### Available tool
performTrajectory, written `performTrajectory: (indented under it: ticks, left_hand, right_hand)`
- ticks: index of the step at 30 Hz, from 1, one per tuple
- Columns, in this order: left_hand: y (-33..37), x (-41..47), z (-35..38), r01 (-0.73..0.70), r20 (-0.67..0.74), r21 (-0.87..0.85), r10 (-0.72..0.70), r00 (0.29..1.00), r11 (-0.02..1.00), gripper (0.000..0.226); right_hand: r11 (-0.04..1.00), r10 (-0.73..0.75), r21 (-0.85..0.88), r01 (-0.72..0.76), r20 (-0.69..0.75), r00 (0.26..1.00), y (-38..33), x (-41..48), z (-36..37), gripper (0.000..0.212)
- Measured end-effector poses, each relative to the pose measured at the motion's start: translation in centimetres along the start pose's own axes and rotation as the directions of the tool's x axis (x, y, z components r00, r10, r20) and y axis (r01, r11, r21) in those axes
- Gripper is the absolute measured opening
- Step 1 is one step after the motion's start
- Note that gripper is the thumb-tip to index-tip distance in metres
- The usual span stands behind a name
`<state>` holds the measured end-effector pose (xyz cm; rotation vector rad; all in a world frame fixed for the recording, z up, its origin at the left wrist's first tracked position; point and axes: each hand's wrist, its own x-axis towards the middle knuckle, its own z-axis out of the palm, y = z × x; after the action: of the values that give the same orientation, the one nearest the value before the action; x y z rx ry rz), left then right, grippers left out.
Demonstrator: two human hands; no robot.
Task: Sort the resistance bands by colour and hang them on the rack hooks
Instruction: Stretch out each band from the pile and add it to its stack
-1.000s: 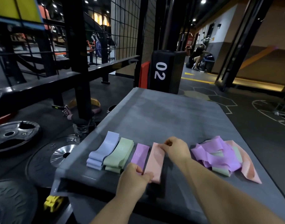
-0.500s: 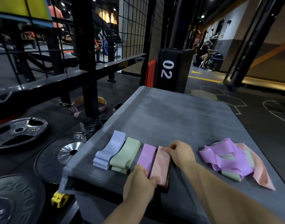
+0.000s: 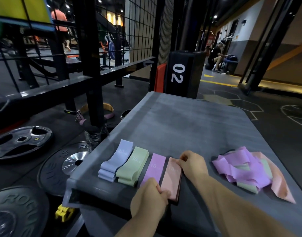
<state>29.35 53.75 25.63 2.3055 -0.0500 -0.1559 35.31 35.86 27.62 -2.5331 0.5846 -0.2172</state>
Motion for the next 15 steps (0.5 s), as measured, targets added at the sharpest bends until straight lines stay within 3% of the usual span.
performTrajectory:
  ticks: [5, 8, 15]
  left_hand:
    - [-0.4, 0.2, 0.3, -0.028, -0.010, 0.025, 0.028, 1.000, 0.999, 0.035]
    - [-0.4, 0.2, 0.3, -0.031, -0.006, 0.029, 0.032, 0.999, 0.999, 0.034]
    - [-0.6, 0.5, 0.6, -0.031, -0.005, 0.070, 0.032, 0.999, 0.997, 0.033]
  right_hand:
    - [0.999, -0.043, -0.005, 0.043, -0.028, 0.999, 0.3, -0.4, 0.6, 0.008]
    - [0.990, -0.129, -0.069, 0.126, -0.038, 0.991, 0.4, -0.8, 0.7, 0.015]
    - [0.937, -0.291, -0.185, 0.297, 0.062, 0.955, 2.0, -1.4, -0.1, 0.027]
